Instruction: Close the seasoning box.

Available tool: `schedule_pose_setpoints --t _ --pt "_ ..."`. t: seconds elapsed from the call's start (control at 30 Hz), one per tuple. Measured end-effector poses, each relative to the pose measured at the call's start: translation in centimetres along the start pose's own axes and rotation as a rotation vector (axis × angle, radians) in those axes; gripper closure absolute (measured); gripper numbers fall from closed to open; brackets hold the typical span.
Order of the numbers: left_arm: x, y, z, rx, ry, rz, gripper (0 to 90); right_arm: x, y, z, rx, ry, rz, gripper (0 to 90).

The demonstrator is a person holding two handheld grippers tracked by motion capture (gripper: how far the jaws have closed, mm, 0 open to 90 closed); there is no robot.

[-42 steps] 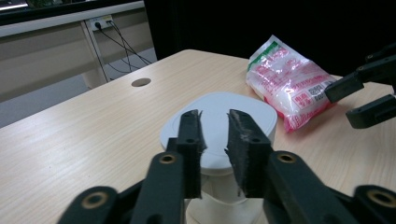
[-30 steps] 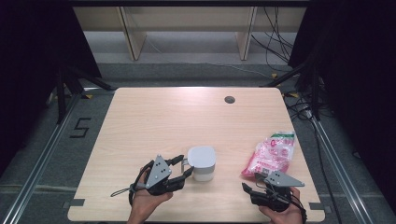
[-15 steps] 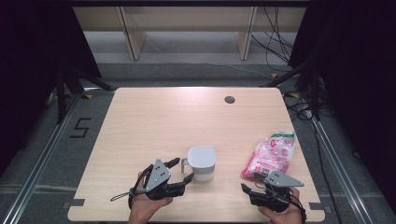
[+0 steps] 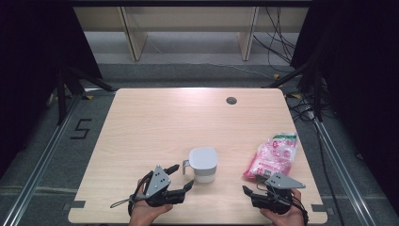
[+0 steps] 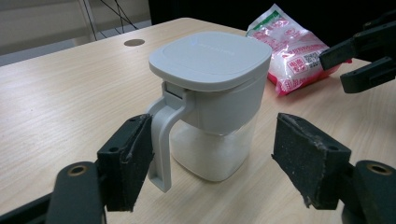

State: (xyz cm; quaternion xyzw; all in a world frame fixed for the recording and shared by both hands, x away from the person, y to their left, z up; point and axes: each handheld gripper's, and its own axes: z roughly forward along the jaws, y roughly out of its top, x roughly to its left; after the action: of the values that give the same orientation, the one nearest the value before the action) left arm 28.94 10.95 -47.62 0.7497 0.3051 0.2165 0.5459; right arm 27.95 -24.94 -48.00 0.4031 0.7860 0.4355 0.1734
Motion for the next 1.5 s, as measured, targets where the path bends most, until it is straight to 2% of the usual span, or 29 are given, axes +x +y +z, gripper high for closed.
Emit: schedule_pose_setpoints --t 0.07,0.13,0.17,0.23,0.33,0.37,0.47,0.57,0.63,0.67,0.7,0.8,0.83,0.93,0.97,1.0,1.03,1.07,1.13,1.17,1.2,1.3,1.33,1.4,1.43,1.47,1.5 --pt "-0.1 -0.2 0.0 -0.008 -0.002 -0.009 27.7 0.0 0.0 0.1 0.001 -0.003 -0.006 36.1" --pt "-0.1 -0.2 -0.2 -0.01 0.012 0.0 27.7 0.1 0.1 0.0 0.01 -0.004 -0.005 36.1" --pt "-0.2 -0.3 -0.2 -0.026 0.006 -0.006 27.5 0.1 0.1 0.0 0.012 -0.003 -0.002 36.1" --pt "-0.3 -0.4 -0.5 -0.014 0.015 0.005 27.3 0.2 0.0 0.1 0.011 0.001 -0.004 36.2" --pt "-0.5 -0.6 -0.5 -0.01 0.001 0.006 27.1 0.6 0.1 0.0 0.024 -0.004 0.004 36.1" --pt "-0.5 -0.7 -0.5 -0.011 -0.001 0.001 27.1 0.5 0.1 0.1 0.017 -0.001 -0.027 36.2" --pt "-0.7 -0.8 -0.4 0.012 -0.003 0.008 26.4 0.9 0.1 0.1 0.023 -0.003 0.003 36.2" --pt "-0.8 -0.9 -0.3 0.011 -0.006 0.0 26.2 0.6 0.2 0.2 0.019 0.005 -0.013 36.2" --pt "-0.8 -1.1 -0.2 0.01 -0.016 -0.006 26.2 0.7 0.2 0.2 0.015 0.001 0.001 36.1" --pt "-0.6 -1.0 -0.2 0.014 -0.011 0.034 26.2 0.8 0.2 0.2 0.015 0.002 -0.003 36.2" --pt "-0.8 -1.1 -0.2 0.013 -0.012 0.008 26.2 0.6 0.3 0.2 0.02 0.005 -0.02 36.2" --pt "-0.5 -1.2 -0.3 0.023 -0.003 0.015 26.2 0.6 0.2 0.4 0.015 0.0 -0.03 36.1" --pt "-0.6 -1.2 -0.3 0.023 0.004 -0.005 26.0 0.5 0.2 0.3 0.016 -0.005 -0.033 36.1" --pt "-0.5 -1.2 -0.4 0.033 0.009 -0.002 25.1 0.5 0.2 0.2 0.023 0.002 -0.028 35.9" --pt "-0.5 -1.2 -0.4 0.024 0.002 -0.007 25.0 0.7 0.2 0.2 0.033 0.01 0.005 35.8" --pt "-0.5 -1.2 -0.5 0.032 0.005 0.003 24.8 0.5 0.2 0.2 0.028 0.012 -0.014 35.5" --pt "-0.5 -1.2 -0.5 0.036 0.005 0.007 24.4 0.7 0.1 0.2 0.032 0.011 -0.003 35.3" --pt "-0.5 -1.2 -0.5 0.033 0.002 0.004 24.3 0.5 0.2 0.2 0.018 0.007 -0.035 35.1" --pt "-0.4 -1.2 -0.6 0.054 0.003 0.005 23.4 0.7 0.2 0.3 0.011 0.039 -0.01 34.7" --pt "-0.3 -1.3 -0.6 0.06 0.005 0.006 22.6 0.7 0.2 0.3 0.011 0.034 -0.015 33.8" --pt "-0.3 -1.3 -0.5 0.055 0.006 0.001 22.1 0.9 0.1 0.4 0.019 0.029 0.001 33.5" --pt "-0.2 -1.2 -0.6 0.055 0.013 -0.004 21.5 0.9 0.1 0.4 0.037 0.029 -0.009 33.4" --pt "-0.2 -1.3 -0.5 0.038 0.008 -0.009 21.5 0.9 0.1 0.4 0.036 0.029 -0.011 33.4" --pt "-0.2 -1.3 -0.5 0.04 0.015 -0.007 19.7 1.0 0.1 0.5 0.03 0.038 -0.001 33.4" --pt "-0.2 -1.2 -0.6 0.049 0.018 -0.006 18.4 0.9 0.1 0.6 0.027 0.04 -0.008 33.4" --pt "-0.1 -1.2 -0.7 0.061 0.022 0.011 18.3 0.7 0.1 0.6 0.033 0.023 -0.036 33.4" --pt "0.0 -1.2 -0.7 0.062 0.022 0.01 18.3 0.7 0.1 0.5 0.043 0.029 -0.032 33.3"
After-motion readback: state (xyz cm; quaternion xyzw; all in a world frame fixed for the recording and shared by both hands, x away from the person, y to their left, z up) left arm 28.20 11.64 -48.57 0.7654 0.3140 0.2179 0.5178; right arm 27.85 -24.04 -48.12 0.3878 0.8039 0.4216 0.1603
